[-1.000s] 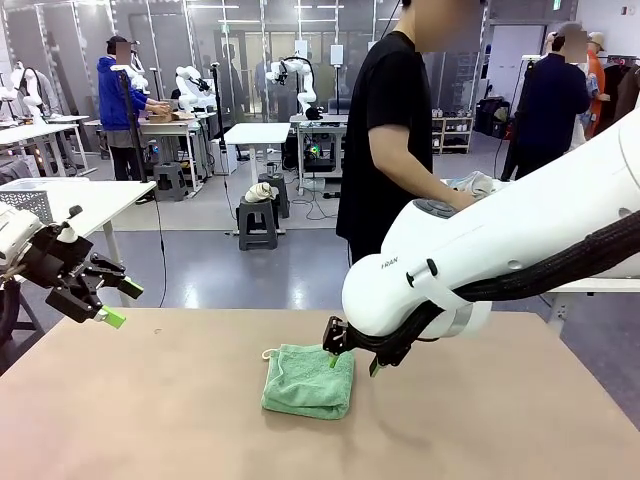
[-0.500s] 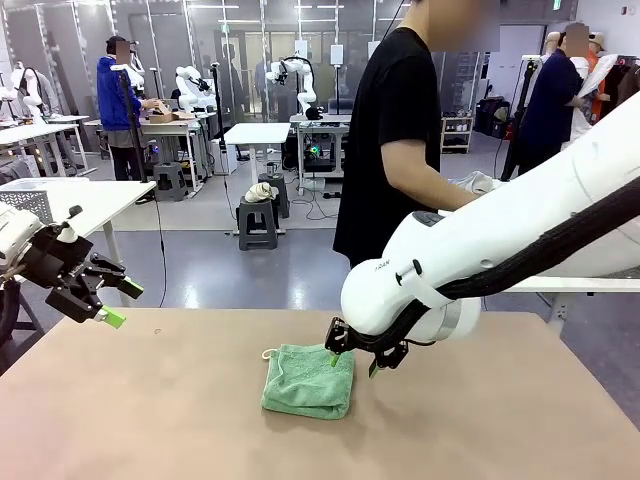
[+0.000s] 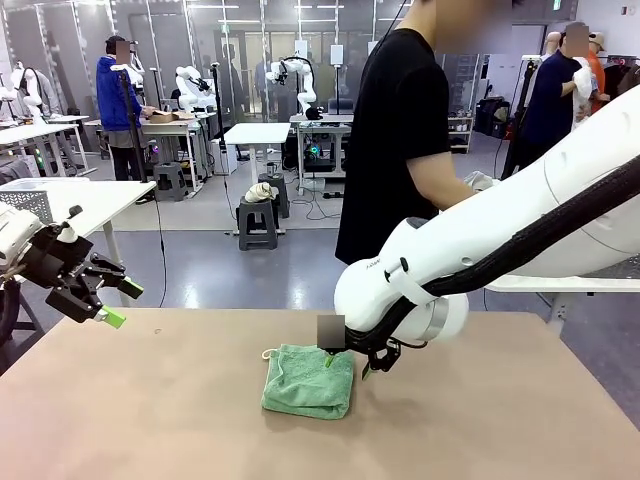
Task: Fold the towels and place them in the basket.
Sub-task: Place the folded Towel with hook on the right side of the table.
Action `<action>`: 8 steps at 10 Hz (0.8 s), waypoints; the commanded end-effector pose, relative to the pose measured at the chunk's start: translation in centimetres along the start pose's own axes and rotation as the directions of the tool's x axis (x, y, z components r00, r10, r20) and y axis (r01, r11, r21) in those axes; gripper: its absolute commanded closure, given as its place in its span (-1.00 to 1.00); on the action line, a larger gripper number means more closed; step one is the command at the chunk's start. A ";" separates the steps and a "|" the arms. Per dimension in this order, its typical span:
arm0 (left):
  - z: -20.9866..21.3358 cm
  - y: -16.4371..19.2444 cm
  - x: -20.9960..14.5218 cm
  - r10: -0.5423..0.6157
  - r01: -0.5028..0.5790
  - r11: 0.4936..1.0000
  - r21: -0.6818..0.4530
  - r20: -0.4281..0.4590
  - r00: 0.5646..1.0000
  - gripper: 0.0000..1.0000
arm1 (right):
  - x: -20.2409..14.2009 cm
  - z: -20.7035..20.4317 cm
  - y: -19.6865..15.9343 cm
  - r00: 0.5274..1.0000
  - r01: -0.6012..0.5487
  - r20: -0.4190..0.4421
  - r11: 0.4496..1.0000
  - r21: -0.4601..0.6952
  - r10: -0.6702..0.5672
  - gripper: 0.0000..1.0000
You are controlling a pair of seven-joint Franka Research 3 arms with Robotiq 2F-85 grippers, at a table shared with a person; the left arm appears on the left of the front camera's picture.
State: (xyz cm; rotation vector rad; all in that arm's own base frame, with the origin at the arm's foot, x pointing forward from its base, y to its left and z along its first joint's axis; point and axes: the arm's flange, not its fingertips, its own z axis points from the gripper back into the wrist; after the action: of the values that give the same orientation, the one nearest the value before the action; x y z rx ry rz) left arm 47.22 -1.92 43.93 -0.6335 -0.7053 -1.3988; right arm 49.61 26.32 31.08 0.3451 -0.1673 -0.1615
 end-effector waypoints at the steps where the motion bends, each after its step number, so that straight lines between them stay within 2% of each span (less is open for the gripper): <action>1: 0.1 0.0 0.1 -0.001 0.001 1.000 0.001 0.001 1.000 -1.00 | 0.1 -0.5 0.1 1.000 0.028 0.004 0.999 0.021 -0.028 -0.60; 3: 0.1 0.0 0.1 -0.001 0.001 1.000 0.001 0.001 1.000 -1.00 | 0.3 -1.0 0.0 1.000 0.002 -0.022 0.999 0.042 -0.001 -0.60; 4: 0.1 0.0 0.1 -0.001 0.001 1.000 0.001 0.001 1.000 -1.00 | 0.3 -1.2 -0.1 0.999 -0.006 -0.034 0.999 0.047 0.008 -0.20; 5: 0.1 0.0 0.1 -0.001 0.001 1.000 0.001 0.001 1.000 -1.00 | 0.4 -1.2 -0.2 0.999 -0.008 -0.036 0.999 0.051 0.010 -0.20; 6: 0.1 0.0 0.1 -0.001 0.001 1.000 0.001 0.001 1.000 -1.00 | 0.5 -1.2 -0.2 0.999 -0.009 -0.033 0.999 0.054 0.011 0.19; 7: 0.1 0.0 0.1 -0.001 0.001 1.000 0.001 0.001 1.000 -1.00 | 0.4 -1.2 -0.2 0.999 -0.011 -0.035 0.999 0.053 0.013 -0.10; 8: 0.1 0.0 0.1 -0.001 0.001 1.000 0.001 0.001 1.000 -1.00 | 0.5 -1.2 -0.2 0.999 -0.011 -0.039 0.999 0.049 0.013 0.59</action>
State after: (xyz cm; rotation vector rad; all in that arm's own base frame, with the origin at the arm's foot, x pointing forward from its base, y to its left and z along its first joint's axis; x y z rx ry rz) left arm 47.22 -1.92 43.93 -0.6335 -0.7053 -1.3988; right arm 50.02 27.13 30.25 0.3664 -0.1454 -0.1616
